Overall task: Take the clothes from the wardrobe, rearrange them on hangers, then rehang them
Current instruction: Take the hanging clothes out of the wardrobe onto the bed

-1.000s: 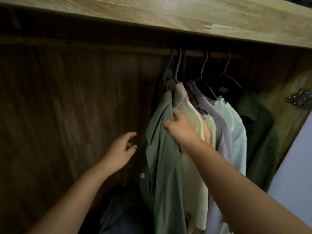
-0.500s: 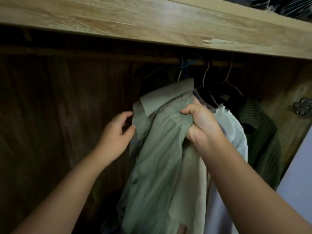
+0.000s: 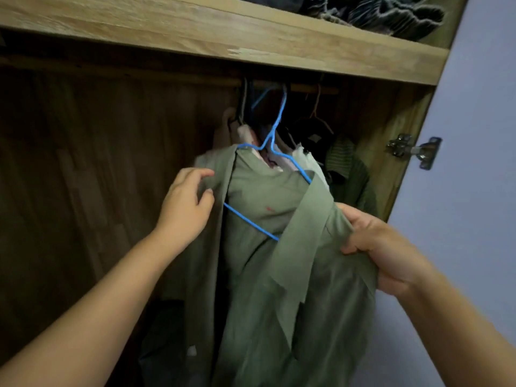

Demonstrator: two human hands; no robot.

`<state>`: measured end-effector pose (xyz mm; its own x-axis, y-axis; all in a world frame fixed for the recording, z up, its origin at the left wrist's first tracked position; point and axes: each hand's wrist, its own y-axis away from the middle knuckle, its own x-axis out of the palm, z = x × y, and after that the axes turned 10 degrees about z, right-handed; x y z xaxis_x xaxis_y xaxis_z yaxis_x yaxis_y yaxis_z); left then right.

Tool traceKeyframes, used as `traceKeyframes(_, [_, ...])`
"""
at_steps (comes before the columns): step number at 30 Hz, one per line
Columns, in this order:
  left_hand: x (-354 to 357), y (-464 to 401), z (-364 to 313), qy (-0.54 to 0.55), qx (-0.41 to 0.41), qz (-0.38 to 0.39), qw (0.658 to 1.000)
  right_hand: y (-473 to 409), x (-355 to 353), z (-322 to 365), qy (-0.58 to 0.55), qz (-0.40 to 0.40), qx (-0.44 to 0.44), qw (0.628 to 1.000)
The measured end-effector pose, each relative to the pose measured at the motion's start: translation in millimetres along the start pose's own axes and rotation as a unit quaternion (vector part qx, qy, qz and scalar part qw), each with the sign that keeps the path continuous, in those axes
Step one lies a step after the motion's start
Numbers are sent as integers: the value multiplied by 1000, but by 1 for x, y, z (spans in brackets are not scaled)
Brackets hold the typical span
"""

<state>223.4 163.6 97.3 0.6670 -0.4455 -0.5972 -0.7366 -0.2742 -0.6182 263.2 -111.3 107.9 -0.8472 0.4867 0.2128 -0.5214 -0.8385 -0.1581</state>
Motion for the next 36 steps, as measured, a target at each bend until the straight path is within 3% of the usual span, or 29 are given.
traceKeyframes(4, [18, 20, -34, -41, 8, -1, 999, 65, -10, 8, 25, -14, 49, 998])
traceKeyframes(8, [42, 41, -58, -100, 41, 93, 990, 125, -19, 13, 42, -28, 83, 995])
traceKeyframes(11, [57, 60, -81, -33, 36, 159, 986, 165, -26, 15, 74, -74, 101, 989])
traceKeyframes(14, [76, 77, -100, 10, 34, 181, 983, 201, -30, 21, 186, -137, 127, 965])
traceKeyframes(19, [112, 104, -131, 72, 65, 165, 981, 246, -25, 24, 349, -272, 161, 882])
traceKeyframes(24, [141, 127, -166, 131, 131, 195, 963, 277, -11, -2, 524, -380, 190, 738])
traceKeyframes(29, [160, 147, -194, 197, 200, 276, 919, 328, 16, -31, 490, -512, 179, 683])
traceKeyframes(36, [175, 199, -264, 254, 276, 338, 863, 411, 76, -53, 476, -669, 175, 544])
